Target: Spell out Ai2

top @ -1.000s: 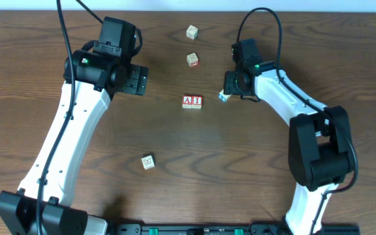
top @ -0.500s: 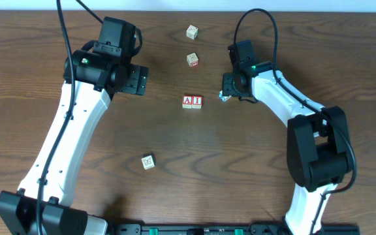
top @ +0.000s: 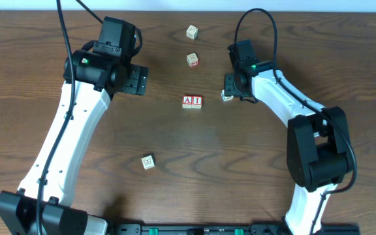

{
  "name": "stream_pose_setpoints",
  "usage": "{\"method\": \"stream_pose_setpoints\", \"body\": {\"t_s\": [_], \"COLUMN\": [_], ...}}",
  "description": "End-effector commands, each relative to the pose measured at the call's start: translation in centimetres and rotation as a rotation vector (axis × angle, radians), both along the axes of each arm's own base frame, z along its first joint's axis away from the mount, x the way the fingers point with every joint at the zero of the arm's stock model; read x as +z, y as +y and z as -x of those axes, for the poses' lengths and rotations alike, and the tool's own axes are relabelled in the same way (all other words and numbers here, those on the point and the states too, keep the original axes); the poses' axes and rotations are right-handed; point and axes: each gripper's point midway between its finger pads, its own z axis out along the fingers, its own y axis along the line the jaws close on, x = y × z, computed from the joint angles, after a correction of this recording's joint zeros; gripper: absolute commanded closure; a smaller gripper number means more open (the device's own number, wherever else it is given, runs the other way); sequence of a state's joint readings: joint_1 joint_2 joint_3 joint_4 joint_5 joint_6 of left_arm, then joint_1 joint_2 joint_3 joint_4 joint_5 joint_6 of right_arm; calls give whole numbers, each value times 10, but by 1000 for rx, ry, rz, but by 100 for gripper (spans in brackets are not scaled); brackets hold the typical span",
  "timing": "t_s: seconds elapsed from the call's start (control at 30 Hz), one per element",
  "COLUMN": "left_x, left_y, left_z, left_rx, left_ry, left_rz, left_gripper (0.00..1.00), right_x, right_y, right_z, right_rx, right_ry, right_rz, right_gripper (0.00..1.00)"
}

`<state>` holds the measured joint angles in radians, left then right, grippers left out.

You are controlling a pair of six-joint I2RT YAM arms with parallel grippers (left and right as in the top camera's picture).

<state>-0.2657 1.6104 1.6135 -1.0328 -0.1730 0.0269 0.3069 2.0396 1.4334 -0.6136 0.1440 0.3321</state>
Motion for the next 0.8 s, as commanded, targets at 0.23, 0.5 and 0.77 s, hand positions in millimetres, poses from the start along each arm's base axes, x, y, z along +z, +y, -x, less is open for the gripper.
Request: {"method": "stream_pose_setpoints", "body": {"t_s": [0.23, 0.5, 0.77], "left_x": [-2, -2, -2], "left_y": [2, 2, 2], "left_z": [0, 0, 0], "left_rx": [-1, -1, -1], "left_ry": [5, 5, 5], "left_rz": [-21, -21, -21], "left_gripper": [5, 4, 5], "right_x": [18, 18, 21], "right_y": [-6, -10, -14], "right_z": [-5, 2, 5], "right_rx": [-11, -15, -22], "right_ry": [-41, -14, -7], "right_rz": [27, 36, 37], "right_gripper": [47, 48, 43]}}
